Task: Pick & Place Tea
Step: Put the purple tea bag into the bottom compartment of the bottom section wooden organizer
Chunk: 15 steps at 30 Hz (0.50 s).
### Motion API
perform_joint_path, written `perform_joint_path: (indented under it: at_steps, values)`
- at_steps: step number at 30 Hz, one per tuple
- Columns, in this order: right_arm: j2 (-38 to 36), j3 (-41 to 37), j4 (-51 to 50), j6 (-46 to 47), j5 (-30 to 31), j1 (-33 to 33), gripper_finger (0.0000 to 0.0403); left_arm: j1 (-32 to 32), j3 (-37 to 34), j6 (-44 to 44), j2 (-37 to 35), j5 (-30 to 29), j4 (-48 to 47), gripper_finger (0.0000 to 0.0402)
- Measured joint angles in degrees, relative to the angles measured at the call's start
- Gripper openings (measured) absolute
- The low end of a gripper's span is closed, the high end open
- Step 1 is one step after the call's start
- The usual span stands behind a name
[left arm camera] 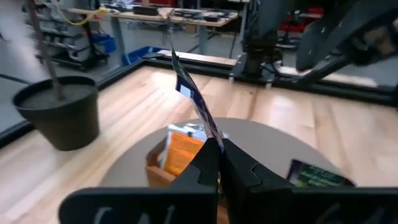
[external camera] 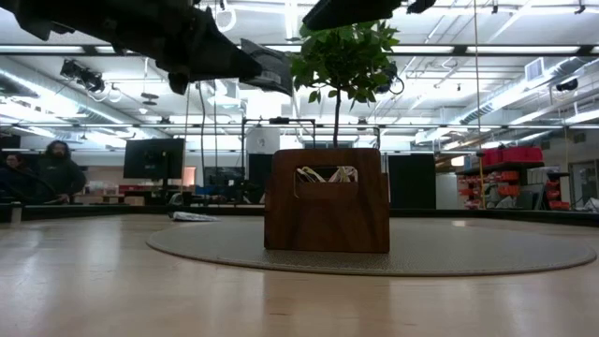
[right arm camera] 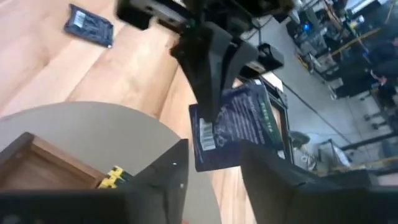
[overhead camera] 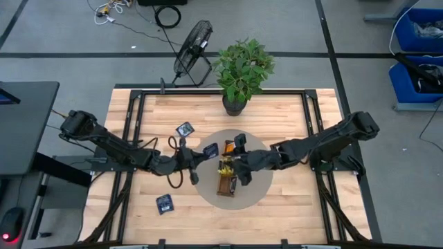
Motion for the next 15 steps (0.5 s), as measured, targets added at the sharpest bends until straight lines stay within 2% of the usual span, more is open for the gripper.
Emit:
perform_joint_path:
  at_steps: [5,10,15]
  values:
    - [0.0,3.1,-1.9,1.2,-5.9,-2.7,0.0191,-1.2,0.0,2.4,0.2,-3.8,-2.5,0.0003]
    - [0.4,7.4,-3.5,1.4,-12.7,-5.0,0.0196,-2.3,0.0,5.6,0.2,-4.8,-2.7,0.0003]
    - [3.0,11.8,-10.3,3.1,-17.9,-8.1,0.0196,-3.5,0.0,11.0,0.2,-4.8,-2.6,0.0003]
